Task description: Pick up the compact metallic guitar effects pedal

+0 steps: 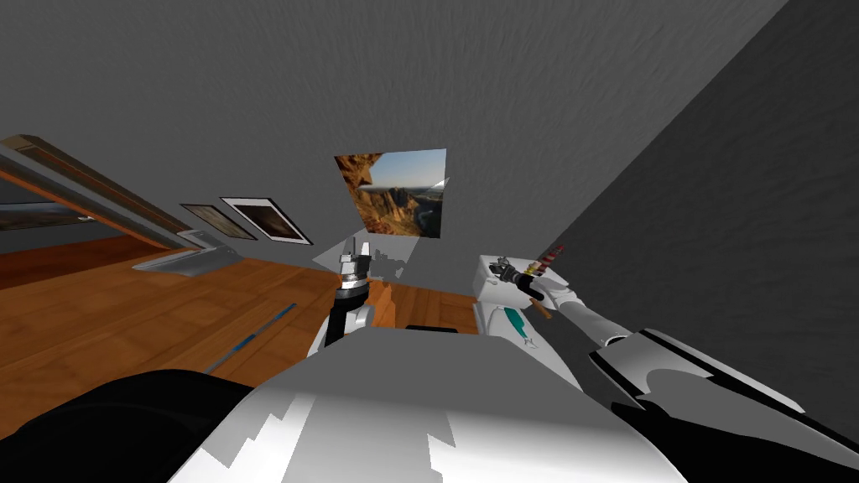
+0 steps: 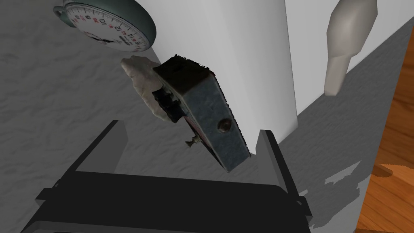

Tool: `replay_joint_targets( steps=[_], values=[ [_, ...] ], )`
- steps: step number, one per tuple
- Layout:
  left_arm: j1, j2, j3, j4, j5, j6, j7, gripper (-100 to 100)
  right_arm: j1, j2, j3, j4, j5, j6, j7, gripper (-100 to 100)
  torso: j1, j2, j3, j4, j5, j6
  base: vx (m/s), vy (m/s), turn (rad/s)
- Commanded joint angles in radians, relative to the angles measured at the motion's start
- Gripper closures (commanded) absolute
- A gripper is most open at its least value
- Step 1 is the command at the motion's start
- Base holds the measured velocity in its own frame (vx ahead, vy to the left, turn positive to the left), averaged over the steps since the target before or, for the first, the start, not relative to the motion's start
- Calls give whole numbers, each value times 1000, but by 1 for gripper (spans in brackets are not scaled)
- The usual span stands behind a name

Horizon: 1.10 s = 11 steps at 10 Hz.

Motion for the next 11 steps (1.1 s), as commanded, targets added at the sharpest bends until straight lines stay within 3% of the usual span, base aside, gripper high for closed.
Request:
replay_joint_targets(
  steps=[1, 2, 3, 4, 8, 9, 10, 11],
  values=[
    [0, 0, 0, 0, 0, 0, 0, 0, 15, 13, -49, 14, 50, -3, -44, -100, 0, 0, 0, 0, 0, 0, -28, -10, 154],
    [0, 0, 0, 0, 0, 0, 0, 0, 15, 13, -49, 14, 79, -3, -44, -100, 0, 0, 0, 0, 0, -1, -31, -12, 107],
    [0, 0, 0, 0, 0, 0, 0, 0, 14, 12, -43, 11, 59, -1, -38, -100, 0, 1, 0, 0, 0, 0, -11, -4, 8],
    [0, 0, 0, 0, 0, 0, 0, 0, 15, 12, -45, 12, 63, -2, -39, 100, 0, 0, 0, 0, 0, 0, -5, 2, -2],
    [0, 0, 0, 0, 0, 0, 0, 0, 16, 13, -42, 11, 64, -4, -37, 100, 0, -2, -1, 1, 0, 0, 0, 0, 0],
    [0, 0, 0, 0, 0, 0, 0, 0, 16, 13, -42, 11, 64, -4, -37, 0, -1, -2, -1, 0, 0, 0, 0, 0, 0],
    [0, 0, 0, 0, 0, 0, 0, 0, -7, -24, -51, -6, 69, -33, -49, -100, -1, -2, -1, 0, 0, 0, 11, 8, -183],
    [0, 0, 0, 0, 0, 0, 0, 0, -12, -36, -51, -12, 72, -45, -53, -100, 0, -3, -1, 1, 0, 1, 27, 16, -196]
  ],
)
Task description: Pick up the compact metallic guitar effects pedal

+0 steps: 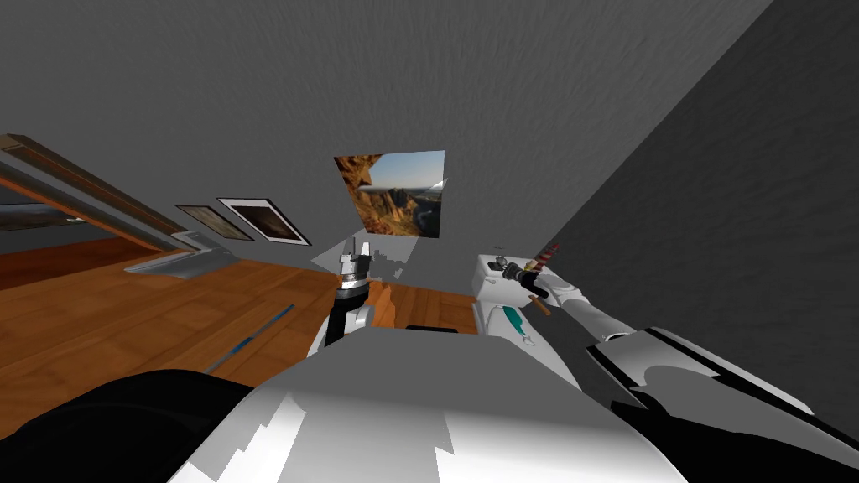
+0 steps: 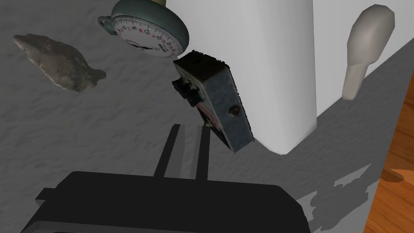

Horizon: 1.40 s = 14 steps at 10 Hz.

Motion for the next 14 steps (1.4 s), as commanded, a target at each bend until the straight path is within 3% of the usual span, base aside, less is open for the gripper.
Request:
replay_joint_targets(
  steps=[1, 8, 14],
  values=[
    [0, 0, 0, 0, 0, 0, 0, 0, 9, -31, 19, -46, 6, 6, -32, -100, 0, 0, 0, 0, 0, 0, 20, 15, -23],
    [0, 0, 0, 0, 0, 0, 0, 0, -12, -156, 43, -88, 54, -118, -46, -100, 2, -4, -3, -1, 0, -1, 63, 29, -92],
    [0, 0, 0, 0, 0, 0, 0, 0, 3, -315, 107, -115, 137, -256, -17, -100, 5, -9, -5, -2, 1, -1, 146, 76, -58]
  ],
)
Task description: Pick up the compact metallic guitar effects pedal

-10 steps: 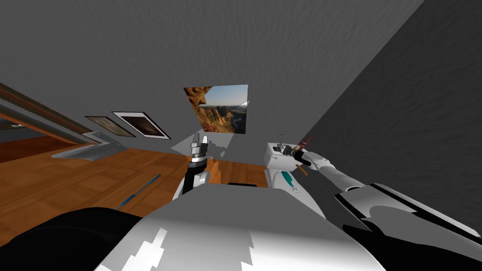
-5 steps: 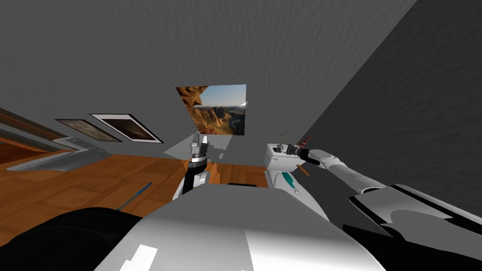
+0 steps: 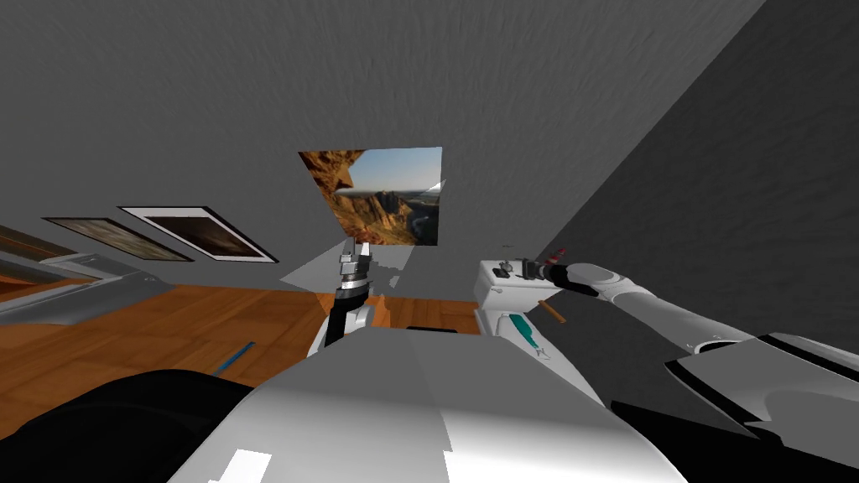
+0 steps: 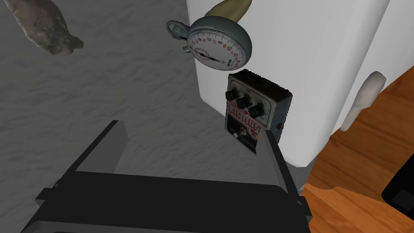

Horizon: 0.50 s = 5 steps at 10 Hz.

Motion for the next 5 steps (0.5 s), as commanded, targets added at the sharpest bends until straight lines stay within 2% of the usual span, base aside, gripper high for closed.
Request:
replay_joint_targets(
  steps=[1, 2, 4, 5],
  values=[
    [0, 0, 0, 0, 0, 0, 0, 0, 12, -46, 23, -10, 27, -41, 15, -100, 0, 0, 0, 0, 0, 0, 201, 80, -27],
    [0, 0, 0, 0, 0, 0, 0, 0, 12, -46, 23, -10, 27, -41, 15, -100, -1, -1, -1, 0, 0, 0, 123, 60, -3],
    [0, 0, 0, 0, 0, 0, 0, 0, 27, -101, 53, -16, 61, -89, 33, -100, -2, 4, 2, 1, -1, 0, 116, 75, -10],
    [0, 0, 0, 0, 0, 0, 0, 0, 27, -101, 53, -16, 61, -89, 33, -100, -1, 4, 2, 1, 0, 0, 106, 69, -12]
  ],
)
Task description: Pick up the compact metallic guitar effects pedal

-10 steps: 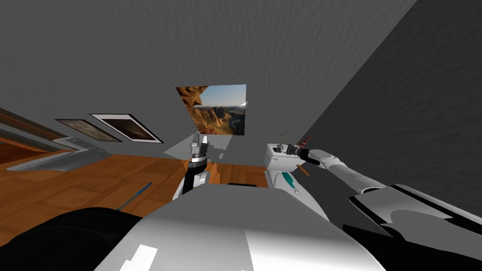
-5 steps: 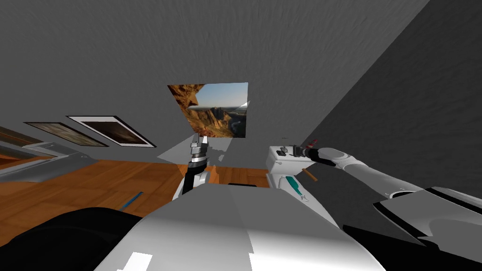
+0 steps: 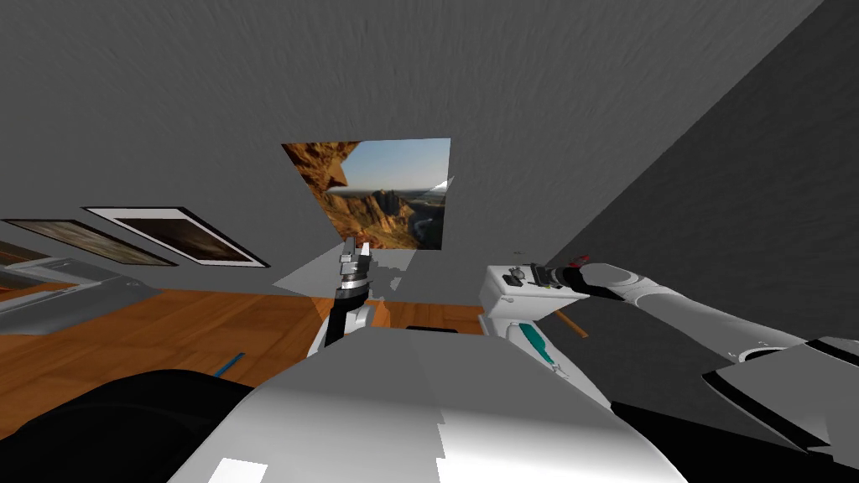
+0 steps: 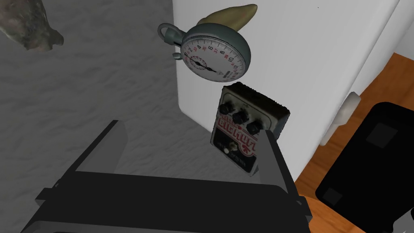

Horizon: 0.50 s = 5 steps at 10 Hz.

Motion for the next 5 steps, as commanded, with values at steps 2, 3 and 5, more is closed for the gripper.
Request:
replay_joint_targets(
  steps=[2, 3, 5],
  values=[
    [0, 0, 0, 0, 0, 0, 0, 0, 26, -45, 18, -32, 18, -17, -3, -100, -3, 3, 2, 1, -1, 0, 54, 25, 2],
    [0, 0, 0, 0, 0, 0, 0, 0, 26, -45, 18, -32, 18, -17, -3, -100, -3, 3, 2, 1, -1, 0, 71, 38, -4],
    [0, 0, 0, 0, 0, 0, 0, 0, 45, -96, 52, -36, 53, -62, 18, -100, -2, 2, 1, 1, 0, 0, 120, 56, 1]
  ],
)
